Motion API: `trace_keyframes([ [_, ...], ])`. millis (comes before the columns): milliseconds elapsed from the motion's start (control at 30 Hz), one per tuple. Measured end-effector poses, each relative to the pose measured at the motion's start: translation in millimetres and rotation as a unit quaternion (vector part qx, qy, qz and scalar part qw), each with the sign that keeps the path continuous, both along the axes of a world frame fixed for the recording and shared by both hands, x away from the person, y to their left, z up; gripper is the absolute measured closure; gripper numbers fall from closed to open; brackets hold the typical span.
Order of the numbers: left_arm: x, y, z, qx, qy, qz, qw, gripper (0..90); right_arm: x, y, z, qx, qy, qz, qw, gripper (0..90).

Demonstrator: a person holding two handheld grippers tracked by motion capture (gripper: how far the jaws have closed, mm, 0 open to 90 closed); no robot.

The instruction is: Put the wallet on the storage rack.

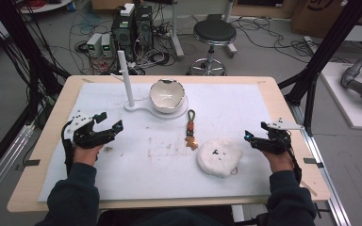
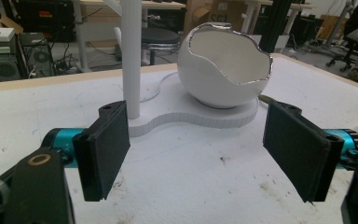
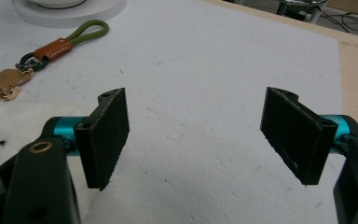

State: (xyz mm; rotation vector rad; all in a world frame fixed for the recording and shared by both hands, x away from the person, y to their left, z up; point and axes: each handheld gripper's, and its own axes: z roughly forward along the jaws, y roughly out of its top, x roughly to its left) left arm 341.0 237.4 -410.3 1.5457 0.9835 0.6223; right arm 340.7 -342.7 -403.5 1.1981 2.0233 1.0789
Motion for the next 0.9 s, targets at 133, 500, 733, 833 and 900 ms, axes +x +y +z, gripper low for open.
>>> trace_keyframes([
  [133, 2.1, -0.9, -0.5, -0.002, 0.0, -0.001, 1.0, 22.8, -0.3, 0.3, -0.3, 0.001, 0.0, 0.001, 1.0, 24.0],
  [500, 4.6, -4.4, -1.7, -0.002, 0.006, -0.003, 1.0, 23.1, 2.9, 9.5, -1.2, 0.025, -0.001, 0.002, 0.9997, 24.0],
  [733, 2.7, -6.5, -1.8, 0.003, 0.003, -0.006, 1.0, 23.7, 10.0, 49.1, 2.5, 0.031, -0.006, 0.031, 0.999, 29.5],
  [833, -0.2, -4.6, -1.8, 0.003, 0.003, -0.003, 1.0, 23.9, 12.7, 68.9, 0.6, 0.029, -0.001, 0.05, 0.9983, 38.9],
  [900, -0.7, -4.1, -1.9, 0.002, 0.003, -0.002, 1.0, 23.9, 15.0, 82.1, -0.4, 0.028, 0.005, 0.066, 0.9974, 47.1],
])
